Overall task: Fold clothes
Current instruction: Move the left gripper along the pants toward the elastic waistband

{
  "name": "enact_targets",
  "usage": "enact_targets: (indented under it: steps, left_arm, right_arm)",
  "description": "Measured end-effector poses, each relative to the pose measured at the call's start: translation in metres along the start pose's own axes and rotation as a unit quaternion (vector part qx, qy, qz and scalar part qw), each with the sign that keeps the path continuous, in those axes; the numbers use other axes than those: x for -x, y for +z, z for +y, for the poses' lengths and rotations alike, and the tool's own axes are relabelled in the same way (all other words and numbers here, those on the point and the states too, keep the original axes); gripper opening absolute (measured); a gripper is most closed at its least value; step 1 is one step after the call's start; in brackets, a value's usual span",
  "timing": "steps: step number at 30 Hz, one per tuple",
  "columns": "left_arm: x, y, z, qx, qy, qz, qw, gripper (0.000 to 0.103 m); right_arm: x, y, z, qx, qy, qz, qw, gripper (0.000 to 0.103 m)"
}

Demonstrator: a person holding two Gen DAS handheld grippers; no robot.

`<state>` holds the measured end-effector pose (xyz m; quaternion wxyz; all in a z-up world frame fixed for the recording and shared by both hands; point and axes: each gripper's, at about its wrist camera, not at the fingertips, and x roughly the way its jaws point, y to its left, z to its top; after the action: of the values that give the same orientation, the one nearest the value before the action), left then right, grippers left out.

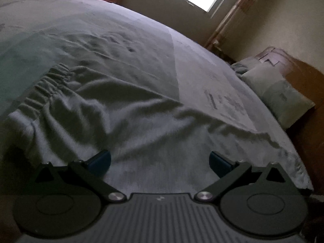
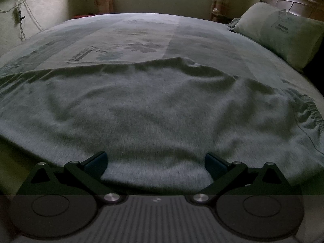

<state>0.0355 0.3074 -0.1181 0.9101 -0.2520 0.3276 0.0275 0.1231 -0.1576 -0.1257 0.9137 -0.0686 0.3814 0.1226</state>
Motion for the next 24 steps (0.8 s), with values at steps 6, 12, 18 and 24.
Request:
enact_targets:
  steps: [6, 12, 18, 24]
  left_arm:
    - [0.01, 0.023, 0.0, -0.004, 0.007, -0.033, 0.9994, 0.102]
    - [-0.008, 0.044, 0.032, 0.076, 0.004, -0.052, 0.9958, 0.102]
    - [0.001, 0.038, 0.037, 0.068, 0.069, -0.043, 0.9944, 0.098]
    - [0.044, 0.03, 0.03, 0.05, 0.052, -0.06, 0.9956, 0.098]
  right_arm:
    - [0.0, -0.001, 0.0, -0.001, -0.003, -0.002, 1.0, 0.103]
    - [0.0, 0.0, 0.001, -0.002, -0.005, 0.003, 1.0, 0.103]
    - [0.0, 0.0, 0.002, -0.003, -0.007, 0.005, 1.0, 0.103]
    - [0.001, 0.0, 0.001, -0.002, -0.007, 0.006, 1.0, 0.103]
